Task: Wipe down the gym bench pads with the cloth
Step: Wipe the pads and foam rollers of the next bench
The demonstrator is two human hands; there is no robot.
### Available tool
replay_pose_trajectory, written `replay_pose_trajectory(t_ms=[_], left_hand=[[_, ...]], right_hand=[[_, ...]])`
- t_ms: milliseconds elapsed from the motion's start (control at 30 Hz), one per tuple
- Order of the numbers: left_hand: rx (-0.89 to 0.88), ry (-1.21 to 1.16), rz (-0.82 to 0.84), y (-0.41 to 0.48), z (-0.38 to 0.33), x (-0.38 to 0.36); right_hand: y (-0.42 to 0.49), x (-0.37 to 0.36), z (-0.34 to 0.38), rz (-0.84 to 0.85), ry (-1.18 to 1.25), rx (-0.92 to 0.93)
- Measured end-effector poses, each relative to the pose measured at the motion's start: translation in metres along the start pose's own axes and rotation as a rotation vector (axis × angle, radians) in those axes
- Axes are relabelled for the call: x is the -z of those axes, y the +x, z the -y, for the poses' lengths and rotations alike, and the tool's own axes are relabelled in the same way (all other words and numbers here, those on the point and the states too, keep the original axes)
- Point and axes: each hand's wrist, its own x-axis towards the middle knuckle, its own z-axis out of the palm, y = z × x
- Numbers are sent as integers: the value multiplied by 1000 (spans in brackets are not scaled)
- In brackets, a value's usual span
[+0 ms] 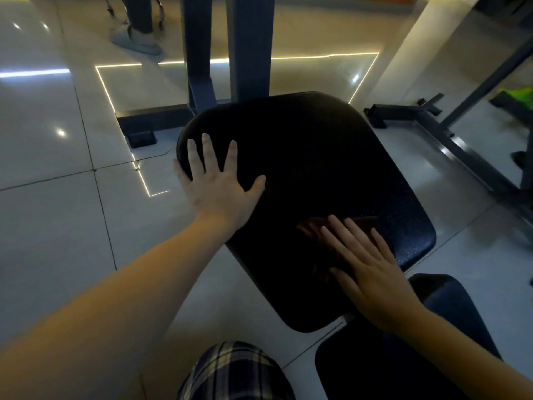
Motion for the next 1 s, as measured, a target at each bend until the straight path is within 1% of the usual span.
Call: replay_pose_trajectory(t_ms=[67,200,333,467,600,833,900,1000], left_hand=[[-16,-21,12,0,1,3],[-24,-16,21,-1,1,5],[-10,4,15,-1,-1,4],[-4,4,2,-2,-1,3],[-12,7,-6,-2,-2,0],[7,-1,-26,0,-1,-5],[5,9,-43,1,-3,-7],[6,16,-18,2,0,-8]], right_hand=[[10,1,-16,-23,-10,-60],[82,15,-72,-102,32,-345],[160,32,-118,-130,69,-485],[199,42,-125,-125,157,-610],[176,44,-109,-129,144,-581],[79,14,-49,-158,100,-479],[48,6,-28,-211,82,-463],[10,-1,-3,-335,166,-454]])
